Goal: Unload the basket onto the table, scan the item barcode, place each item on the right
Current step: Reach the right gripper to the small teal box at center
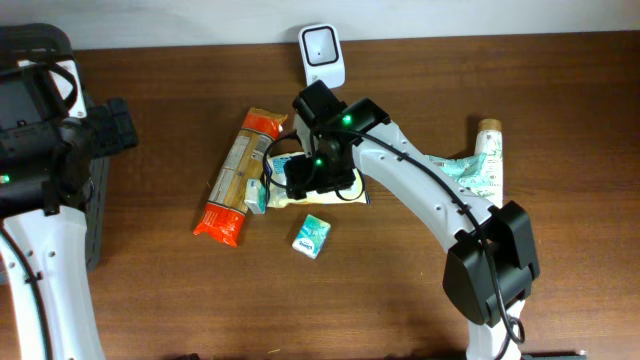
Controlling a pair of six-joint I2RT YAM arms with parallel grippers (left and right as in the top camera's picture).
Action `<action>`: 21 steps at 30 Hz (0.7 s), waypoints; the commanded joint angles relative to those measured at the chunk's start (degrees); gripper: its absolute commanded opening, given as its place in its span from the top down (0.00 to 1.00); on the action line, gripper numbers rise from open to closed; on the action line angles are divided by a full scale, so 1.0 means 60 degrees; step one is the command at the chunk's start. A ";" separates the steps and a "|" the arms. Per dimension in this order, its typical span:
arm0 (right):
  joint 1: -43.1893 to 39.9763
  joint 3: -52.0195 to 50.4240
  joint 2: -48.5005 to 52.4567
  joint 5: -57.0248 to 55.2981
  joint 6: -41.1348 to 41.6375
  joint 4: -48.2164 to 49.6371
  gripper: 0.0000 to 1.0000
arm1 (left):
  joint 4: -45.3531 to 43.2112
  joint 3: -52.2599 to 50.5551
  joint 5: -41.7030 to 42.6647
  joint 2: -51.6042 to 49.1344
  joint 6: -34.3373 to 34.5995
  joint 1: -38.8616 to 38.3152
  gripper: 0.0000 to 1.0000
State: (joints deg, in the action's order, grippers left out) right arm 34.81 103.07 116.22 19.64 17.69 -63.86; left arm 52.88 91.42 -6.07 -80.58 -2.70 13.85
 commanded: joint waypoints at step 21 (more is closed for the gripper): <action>-0.0062 -0.0073 -0.0091 0.0288 -0.0521 -0.0503 0.01 | -0.0040 0.0076 -0.0069 0.0040 0.0087 0.0033 0.01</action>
State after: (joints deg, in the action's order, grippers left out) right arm 34.65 103.04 116.22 19.75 16.05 -66.98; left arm 52.88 91.42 -6.07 -80.58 -2.70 13.85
